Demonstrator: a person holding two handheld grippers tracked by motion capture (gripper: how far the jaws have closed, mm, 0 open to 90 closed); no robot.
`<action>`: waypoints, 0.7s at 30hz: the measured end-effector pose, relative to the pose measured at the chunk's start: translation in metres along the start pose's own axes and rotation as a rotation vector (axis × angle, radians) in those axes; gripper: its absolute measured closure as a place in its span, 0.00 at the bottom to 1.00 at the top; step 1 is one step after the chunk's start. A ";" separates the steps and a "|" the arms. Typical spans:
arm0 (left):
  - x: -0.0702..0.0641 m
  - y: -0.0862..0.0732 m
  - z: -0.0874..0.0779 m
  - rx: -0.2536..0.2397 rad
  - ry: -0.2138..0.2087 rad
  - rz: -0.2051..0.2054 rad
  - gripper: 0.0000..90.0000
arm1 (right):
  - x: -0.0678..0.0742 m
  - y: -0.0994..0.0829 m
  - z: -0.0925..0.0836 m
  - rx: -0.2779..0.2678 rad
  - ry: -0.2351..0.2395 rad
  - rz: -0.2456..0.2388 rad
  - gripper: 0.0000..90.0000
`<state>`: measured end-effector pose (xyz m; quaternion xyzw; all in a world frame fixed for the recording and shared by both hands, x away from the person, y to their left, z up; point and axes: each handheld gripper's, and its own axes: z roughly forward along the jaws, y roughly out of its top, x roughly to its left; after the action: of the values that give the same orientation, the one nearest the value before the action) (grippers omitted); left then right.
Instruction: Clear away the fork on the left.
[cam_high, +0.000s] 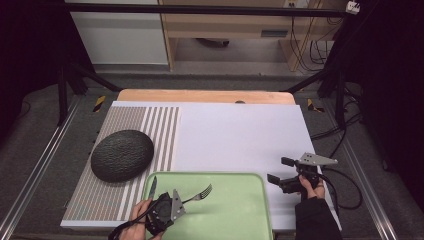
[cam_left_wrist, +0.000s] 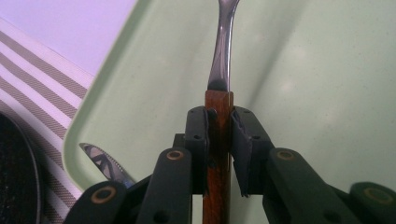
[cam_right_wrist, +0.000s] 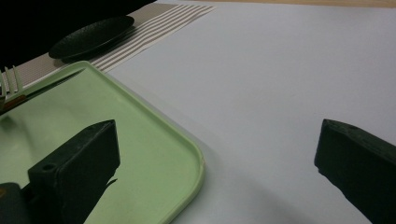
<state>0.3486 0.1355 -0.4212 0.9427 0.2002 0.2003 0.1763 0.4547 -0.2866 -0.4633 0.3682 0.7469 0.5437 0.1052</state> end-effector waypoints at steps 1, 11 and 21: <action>-0.001 0.000 0.001 0.005 -0.003 0.004 0.85 | 0.000 0.000 0.000 -0.001 0.000 0.001 0.00; -0.009 0.000 0.014 0.060 -0.015 0.053 0.85 | 0.000 0.000 0.000 0.001 -0.003 -0.003 0.00; -0.017 -0.002 0.023 0.087 -0.017 0.113 0.85 | 0.000 0.000 0.000 0.001 -0.002 -0.004 0.00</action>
<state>0.3442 0.1236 -0.4467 0.9610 0.1538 0.1927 0.1251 0.4547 -0.2868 -0.4632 0.3673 0.7477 0.5428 0.1068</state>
